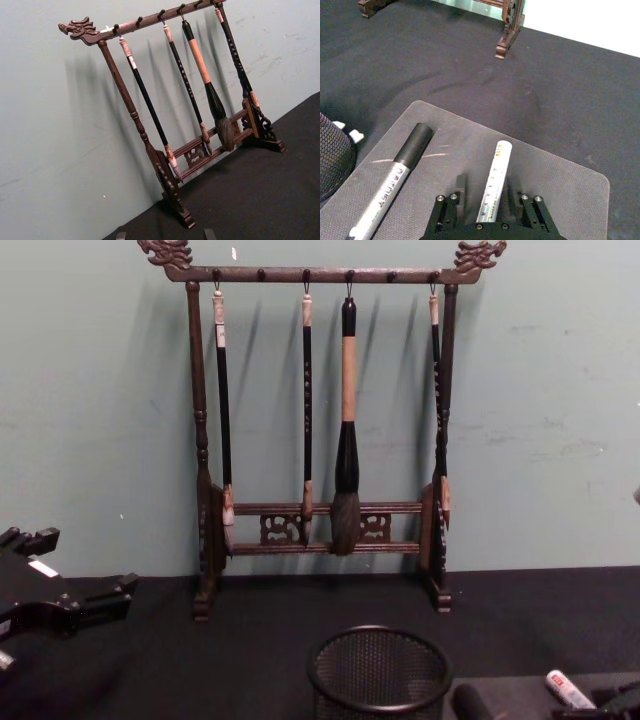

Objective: Pick up the water-based marker from the table and place it into the pen holder.

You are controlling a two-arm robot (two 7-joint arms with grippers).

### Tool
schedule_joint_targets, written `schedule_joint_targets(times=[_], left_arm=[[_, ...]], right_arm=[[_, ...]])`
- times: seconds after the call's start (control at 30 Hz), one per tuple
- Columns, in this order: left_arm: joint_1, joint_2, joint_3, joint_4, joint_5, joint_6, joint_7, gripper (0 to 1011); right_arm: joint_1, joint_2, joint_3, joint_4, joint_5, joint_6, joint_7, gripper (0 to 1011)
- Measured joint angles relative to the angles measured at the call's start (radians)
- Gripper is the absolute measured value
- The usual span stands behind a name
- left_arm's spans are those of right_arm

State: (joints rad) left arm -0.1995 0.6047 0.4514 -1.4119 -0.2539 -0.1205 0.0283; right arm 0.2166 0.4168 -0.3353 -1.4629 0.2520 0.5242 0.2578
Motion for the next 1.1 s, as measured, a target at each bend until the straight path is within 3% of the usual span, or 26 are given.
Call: schedule_joint_targets(times=[0.4,0.8,1.1], left_arm=[[0.000,0.000,0.000,0.000,0.000,0.000,0.000,1001],[0.000,0.000,0.000,0.000,0.000,0.000,0.000,1001],[0.000,0.000,0.000,0.000,0.000,0.000,0.000,1001]], right_arm=[[0.000,0.000,0.000,0.000,0.001,0.000,-0.001,189],[-0.007,-0.003,0.010,-0.005,0.000,-0.011,0.003,169],[-0.037,-0.021,0.061,-0.057,0.004,-0.113,0.023,169]])
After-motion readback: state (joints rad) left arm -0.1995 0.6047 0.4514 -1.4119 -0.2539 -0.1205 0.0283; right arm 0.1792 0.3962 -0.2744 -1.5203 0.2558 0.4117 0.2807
